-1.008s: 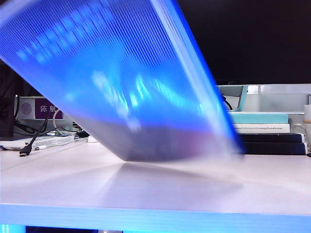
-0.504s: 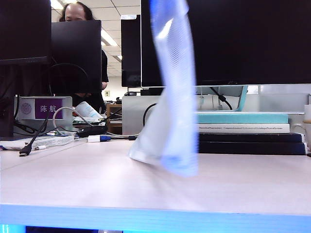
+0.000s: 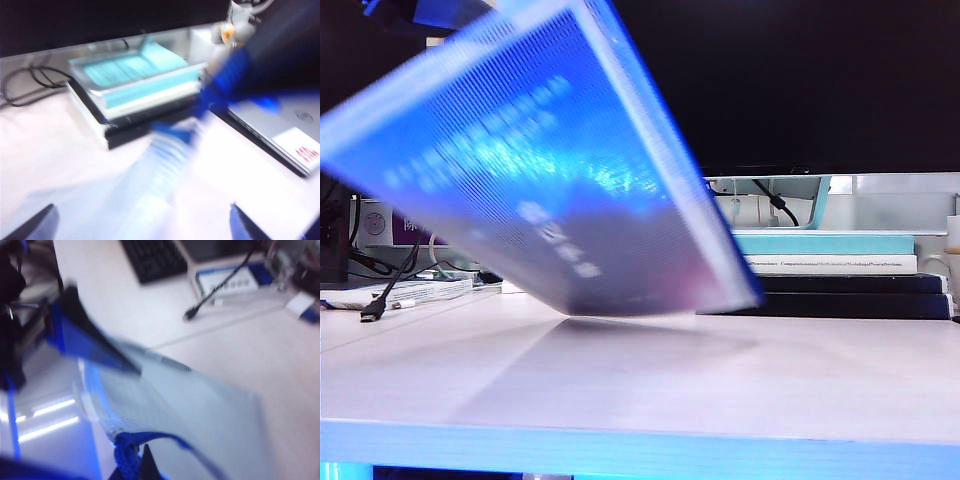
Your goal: Pick up the transparent plastic file bag with a blue zipper and close its zipper.
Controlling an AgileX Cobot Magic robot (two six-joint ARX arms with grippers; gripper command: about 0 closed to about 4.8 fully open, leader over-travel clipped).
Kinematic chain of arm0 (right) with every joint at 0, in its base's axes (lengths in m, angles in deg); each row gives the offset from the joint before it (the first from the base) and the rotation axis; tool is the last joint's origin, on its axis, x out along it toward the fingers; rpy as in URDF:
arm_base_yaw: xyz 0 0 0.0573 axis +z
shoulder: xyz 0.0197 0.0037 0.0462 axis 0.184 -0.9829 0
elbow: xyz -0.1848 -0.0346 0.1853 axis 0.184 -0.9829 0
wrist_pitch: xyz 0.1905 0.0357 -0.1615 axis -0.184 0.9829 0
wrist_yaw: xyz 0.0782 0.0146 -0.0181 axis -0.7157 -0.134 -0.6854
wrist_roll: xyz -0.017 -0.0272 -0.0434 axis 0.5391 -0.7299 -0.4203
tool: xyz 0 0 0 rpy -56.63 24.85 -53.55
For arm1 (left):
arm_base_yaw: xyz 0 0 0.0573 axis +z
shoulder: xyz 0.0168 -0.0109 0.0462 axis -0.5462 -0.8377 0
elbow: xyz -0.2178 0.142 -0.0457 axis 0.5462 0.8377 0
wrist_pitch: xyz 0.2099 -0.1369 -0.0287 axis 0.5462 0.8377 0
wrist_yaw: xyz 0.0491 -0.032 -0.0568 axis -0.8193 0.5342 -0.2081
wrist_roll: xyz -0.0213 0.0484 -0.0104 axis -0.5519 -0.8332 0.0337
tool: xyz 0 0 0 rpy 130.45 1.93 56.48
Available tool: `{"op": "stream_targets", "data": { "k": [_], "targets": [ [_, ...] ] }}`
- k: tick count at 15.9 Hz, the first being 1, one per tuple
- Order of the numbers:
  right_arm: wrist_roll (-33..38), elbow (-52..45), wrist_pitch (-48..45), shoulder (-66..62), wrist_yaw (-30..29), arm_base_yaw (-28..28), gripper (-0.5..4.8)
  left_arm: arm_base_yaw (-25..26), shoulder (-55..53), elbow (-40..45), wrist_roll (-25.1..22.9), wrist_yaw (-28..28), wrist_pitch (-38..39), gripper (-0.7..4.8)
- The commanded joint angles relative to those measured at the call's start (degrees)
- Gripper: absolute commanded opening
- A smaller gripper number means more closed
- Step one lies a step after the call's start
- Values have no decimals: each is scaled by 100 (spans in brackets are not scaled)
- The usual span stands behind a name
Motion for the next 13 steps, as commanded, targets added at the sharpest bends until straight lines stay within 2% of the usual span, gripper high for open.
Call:
{"op": "stream_targets", "data": {
  "k": [1, 3, 8, 13],
  "targets": [
    [98, 28, -354, 9, -79, 11, -6, -9, 13, -20, -487, 413, -354, 479],
    [101, 28, -350, 9, -79, 11, -6, -9, 13, -20, -684, 555, -612, 472],
    [116, 28, -352, 7, -83, 11, -6, -9, -24, -20, -660, 645, -1187, 365],
    [114, 28, -422, -7, -79, 9, -6, -11, -225, -20, -389, 890, -1198, 362]
  ]
}}
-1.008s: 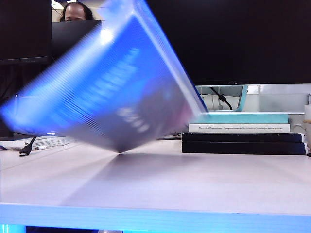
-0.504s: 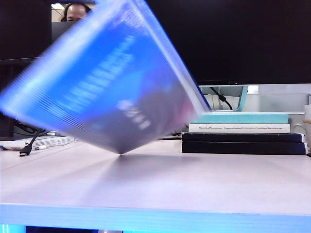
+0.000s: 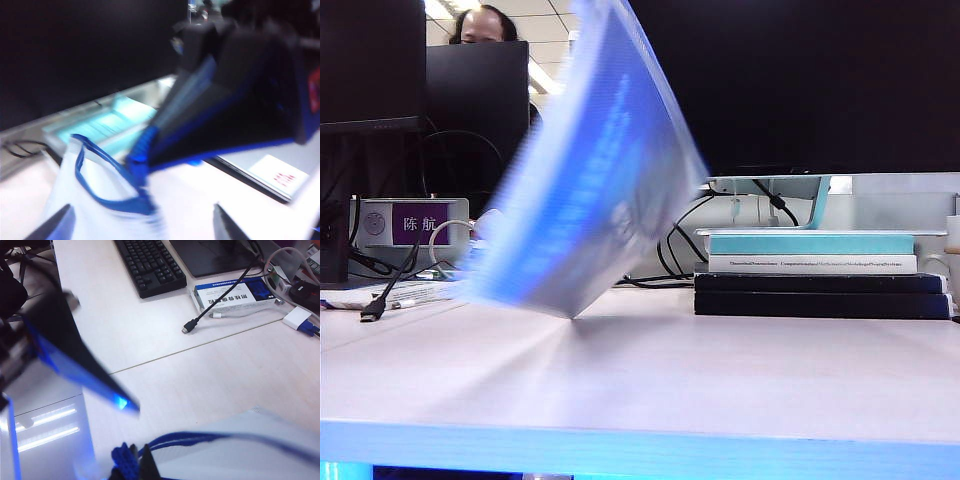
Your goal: Pick up the transparent plastic file bag with a blue zipper and close its zipper.
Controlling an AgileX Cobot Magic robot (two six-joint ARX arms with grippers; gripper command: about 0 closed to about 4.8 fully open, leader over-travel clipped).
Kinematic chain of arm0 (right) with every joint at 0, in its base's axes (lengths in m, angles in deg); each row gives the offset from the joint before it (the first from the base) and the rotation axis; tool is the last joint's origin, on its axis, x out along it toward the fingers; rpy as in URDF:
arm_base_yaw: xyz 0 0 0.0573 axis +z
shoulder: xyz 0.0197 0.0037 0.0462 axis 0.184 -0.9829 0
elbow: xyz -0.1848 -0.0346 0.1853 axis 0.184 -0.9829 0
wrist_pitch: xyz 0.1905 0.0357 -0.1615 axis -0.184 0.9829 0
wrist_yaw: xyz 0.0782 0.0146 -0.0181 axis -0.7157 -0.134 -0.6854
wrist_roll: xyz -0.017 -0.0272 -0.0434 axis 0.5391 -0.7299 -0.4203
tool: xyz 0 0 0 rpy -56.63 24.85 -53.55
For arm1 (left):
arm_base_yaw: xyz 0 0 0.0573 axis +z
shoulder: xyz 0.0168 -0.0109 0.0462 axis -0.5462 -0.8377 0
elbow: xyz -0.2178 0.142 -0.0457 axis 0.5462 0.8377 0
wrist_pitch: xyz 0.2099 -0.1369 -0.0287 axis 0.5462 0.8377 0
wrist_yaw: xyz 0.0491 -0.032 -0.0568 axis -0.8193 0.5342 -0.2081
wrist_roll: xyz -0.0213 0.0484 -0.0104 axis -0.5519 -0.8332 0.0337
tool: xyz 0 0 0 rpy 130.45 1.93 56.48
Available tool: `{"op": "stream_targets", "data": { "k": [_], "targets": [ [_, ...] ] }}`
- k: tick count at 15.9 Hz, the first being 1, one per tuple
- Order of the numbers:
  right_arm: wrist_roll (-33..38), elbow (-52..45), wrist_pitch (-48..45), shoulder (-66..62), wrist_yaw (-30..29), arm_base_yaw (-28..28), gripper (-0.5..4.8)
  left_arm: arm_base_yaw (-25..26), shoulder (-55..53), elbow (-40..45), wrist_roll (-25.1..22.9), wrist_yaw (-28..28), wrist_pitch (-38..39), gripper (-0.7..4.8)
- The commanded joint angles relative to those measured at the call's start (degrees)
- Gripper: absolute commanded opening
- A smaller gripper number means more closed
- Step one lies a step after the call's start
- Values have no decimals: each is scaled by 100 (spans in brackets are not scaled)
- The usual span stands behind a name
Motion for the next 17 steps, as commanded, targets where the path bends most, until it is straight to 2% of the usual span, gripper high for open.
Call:
{"op": "stream_targets", "data": {
  "k": [1, 2, 3, 4, 5, 7, 13, 17],
  "targets": [
    [28, 28, -227, 13, -48, 7, -6, -11, -94, -20, 186, 76, -26, 325],
    [28, 28, -225, 13, -61, 9, -6, -11, -146, -20, 175, 74, -37, 221],
    [28, 28, -223, 15, -57, 9, -6, -11, -149, -20, 127, 66, -57, 157],
    [28, 28, -223, 13, -61, 7, -6, -11, -151, -20, -76, 72, -55, 39],
    [28, 28, -223, 13, -59, 7, -6, -11, -184, -20, -146, 68, -50, -6],
    [26, 28, -173, 13, -57, 2, -6, -11, -315, -22, -483, 85, 37, -6],
    [-170, 26, 586, 13, 284, -87, -6, -11, -275, -24, -531, 90, 35, -6],
    [-315, 22, 1043, -31, 511, -219, -6, -4, 177, -44, -531, 92, 31, -6]
  ]
}}
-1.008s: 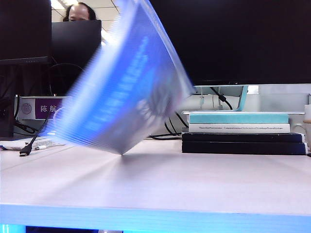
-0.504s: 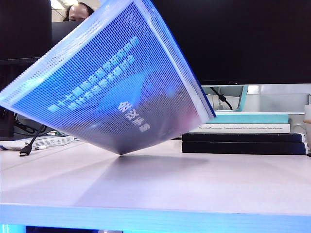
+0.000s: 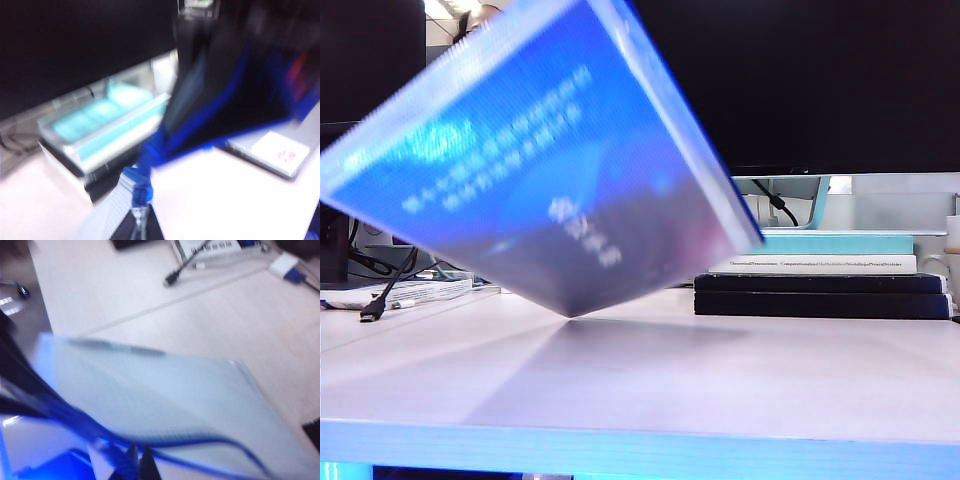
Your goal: Pick up the transparent plastic file bag with a blue zipper and close its zipper.
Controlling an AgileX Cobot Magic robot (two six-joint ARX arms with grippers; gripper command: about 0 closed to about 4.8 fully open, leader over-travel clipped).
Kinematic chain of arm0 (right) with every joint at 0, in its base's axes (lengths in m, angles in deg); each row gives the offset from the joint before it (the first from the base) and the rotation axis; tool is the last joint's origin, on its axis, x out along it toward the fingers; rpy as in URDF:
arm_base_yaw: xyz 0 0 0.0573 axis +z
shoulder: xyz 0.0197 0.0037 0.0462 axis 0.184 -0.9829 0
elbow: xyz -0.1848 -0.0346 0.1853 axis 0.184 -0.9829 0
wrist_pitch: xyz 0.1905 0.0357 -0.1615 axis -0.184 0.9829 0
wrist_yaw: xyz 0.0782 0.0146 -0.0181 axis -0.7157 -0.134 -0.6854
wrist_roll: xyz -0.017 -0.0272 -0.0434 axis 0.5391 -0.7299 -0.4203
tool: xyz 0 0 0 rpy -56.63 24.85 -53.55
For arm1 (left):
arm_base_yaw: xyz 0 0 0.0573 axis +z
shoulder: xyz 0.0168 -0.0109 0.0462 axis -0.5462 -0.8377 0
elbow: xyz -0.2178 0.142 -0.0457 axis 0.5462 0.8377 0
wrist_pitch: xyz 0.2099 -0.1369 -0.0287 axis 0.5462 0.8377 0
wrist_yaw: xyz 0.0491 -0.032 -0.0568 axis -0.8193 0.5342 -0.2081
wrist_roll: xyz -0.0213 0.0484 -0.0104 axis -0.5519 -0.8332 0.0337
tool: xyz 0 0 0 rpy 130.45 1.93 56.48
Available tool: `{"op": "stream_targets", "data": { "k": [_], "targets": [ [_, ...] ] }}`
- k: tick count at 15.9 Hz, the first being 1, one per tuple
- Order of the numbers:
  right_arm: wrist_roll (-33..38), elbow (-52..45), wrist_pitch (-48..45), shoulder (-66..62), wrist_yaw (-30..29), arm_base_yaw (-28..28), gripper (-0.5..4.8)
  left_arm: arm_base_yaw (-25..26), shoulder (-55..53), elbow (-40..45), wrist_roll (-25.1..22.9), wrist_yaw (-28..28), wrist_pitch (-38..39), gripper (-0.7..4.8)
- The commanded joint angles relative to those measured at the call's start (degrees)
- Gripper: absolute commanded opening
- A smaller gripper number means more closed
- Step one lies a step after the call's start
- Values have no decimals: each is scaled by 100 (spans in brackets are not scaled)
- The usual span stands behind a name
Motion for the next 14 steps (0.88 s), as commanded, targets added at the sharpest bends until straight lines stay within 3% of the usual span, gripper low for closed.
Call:
{"op": "stream_targets", "data": {
  "k": [1, 8, 11, 12, 13, 14],
  "targets": [
    [-79, 24, 195, -15, 70, -55, -6, -4, 275, -59, -35, 59, -127, -6],
    [-350, -109, 398, -190, 417, -258, -6, 0, 951, -175, -391, 153, 625, -6],
    [-417, -487, 439, -190, 835, -518, -6, 0, 1176, -175, -584, -109, 1069, -6],
    [-446, -695, 396, -190, 887, -723, -6, 7, 1279, -173, -686, -216, 1207, -6],
    [-452, -1261, 223, -199, 1370, -1386, -6, 4, 1576, -173, -916, -529, 1419, -6],
    [-448, -1523, 7, -201, 1425, -1757, -6, 7, 1690, -173, -986, -643, 1484, -6]
  ]
}}
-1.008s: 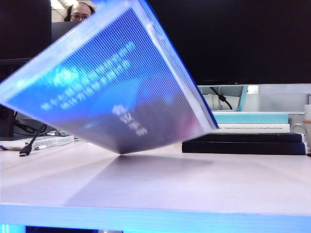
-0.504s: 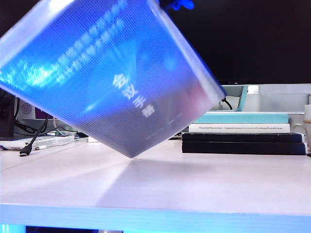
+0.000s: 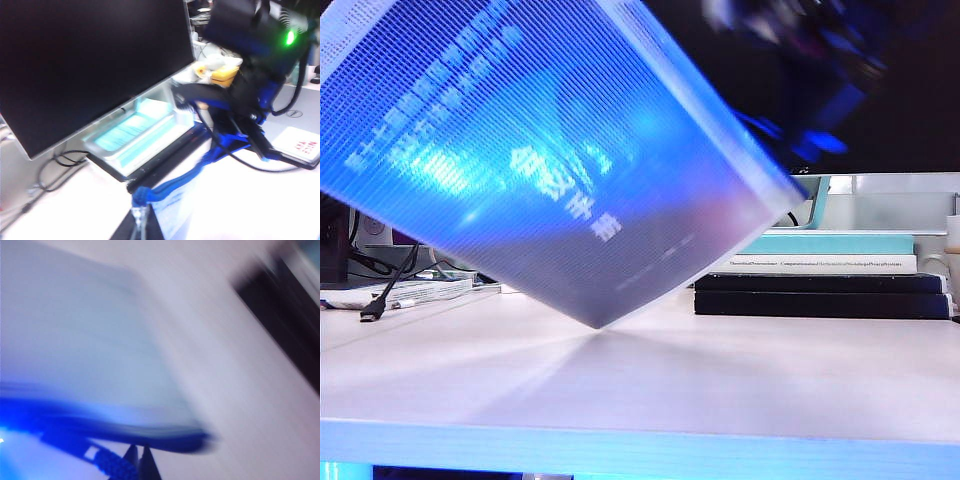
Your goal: Pick up the transparent plastic file bag with a blue zipper and close its zipper.
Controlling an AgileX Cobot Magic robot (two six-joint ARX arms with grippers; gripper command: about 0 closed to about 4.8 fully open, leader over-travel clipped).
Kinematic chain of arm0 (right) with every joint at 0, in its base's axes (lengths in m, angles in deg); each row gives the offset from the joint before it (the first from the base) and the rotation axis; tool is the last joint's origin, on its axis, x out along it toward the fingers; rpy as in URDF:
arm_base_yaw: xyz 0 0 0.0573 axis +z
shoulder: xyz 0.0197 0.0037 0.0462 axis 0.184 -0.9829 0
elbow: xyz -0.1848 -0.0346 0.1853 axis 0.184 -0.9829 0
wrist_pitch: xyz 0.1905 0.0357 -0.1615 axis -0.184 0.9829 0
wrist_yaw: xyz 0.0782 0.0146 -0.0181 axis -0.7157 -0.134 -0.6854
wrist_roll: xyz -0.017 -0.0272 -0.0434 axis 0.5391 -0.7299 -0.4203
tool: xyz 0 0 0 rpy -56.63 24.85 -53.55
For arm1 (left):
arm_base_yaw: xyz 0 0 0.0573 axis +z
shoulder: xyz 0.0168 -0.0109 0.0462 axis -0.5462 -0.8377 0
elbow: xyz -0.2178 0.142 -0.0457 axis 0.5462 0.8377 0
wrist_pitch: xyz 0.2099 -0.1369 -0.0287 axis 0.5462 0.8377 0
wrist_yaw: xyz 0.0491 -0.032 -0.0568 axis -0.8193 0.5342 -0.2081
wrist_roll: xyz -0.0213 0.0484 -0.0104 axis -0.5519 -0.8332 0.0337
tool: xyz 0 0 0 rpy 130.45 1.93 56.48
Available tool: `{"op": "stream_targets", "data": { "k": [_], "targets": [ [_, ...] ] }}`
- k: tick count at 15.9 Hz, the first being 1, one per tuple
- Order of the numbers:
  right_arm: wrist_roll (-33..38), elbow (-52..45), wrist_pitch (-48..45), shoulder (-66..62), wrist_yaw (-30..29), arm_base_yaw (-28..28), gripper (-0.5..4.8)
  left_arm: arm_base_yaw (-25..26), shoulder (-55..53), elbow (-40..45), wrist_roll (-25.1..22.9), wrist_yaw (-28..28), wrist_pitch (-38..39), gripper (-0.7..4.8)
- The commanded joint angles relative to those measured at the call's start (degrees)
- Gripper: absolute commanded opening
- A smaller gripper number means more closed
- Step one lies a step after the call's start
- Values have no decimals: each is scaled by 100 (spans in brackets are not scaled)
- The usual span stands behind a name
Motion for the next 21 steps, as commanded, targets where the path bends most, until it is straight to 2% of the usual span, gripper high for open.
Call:
{"op": "stream_targets", "data": {
  "k": [1, 5, 7, 8, 9, 10, 11, 13, 15, 17, 19, 21],
  "targets": [
    [-4, -503, -490, -7, 247, -798, -6, 4, 275, -31, -153, -256, 92, -6],
    [9, -540, -442, 42, 168, -1316, -6, 4, 306, -24, -197, -308, 393, -6],
    [7, -527, -144, 214, -149, -1325, -6, 4, 120, -22, -192, -1099, 789, -4],
    [7, -527, 131, 350, -367, -1325, -6, 7, -90, -9, -144, -1394, 964, 65],
    [61, -527, 522, 533, -579, -1325, -6, 22, -426, 4, 17, -1563, 990, 305],
    [107, -527, 699, 627, -671, -1327, -6, 57, -662, 4, 173, -1488, 988, 430],
    [111, -527, 820, 715, -780, -1327, -6, 101, -981, 4, 341, -1368, 990, 479],
    [118, -527, 837, 835, -1176, -1327, 15, 258, -1604, 4, 476, -883, 925, 479],
    [116, -527, 774, 850, -1572, -1327, 154, 374, -1932, 4, 798, -358, 741, 479],
    [116, -529, 745, 835, -1255, -1329, 153, 380, -1886, 0, 953, -374, 501, 479],
    [111, -529, 848, 835, -1121, -1329, 154, 518, -1611, 0, 898, -494, 494, 479],
    [339, -529, 743, 973, -1185, -1377, 154, 730, -767, 2, 916, -1078, 968, 479]
  ]
}}
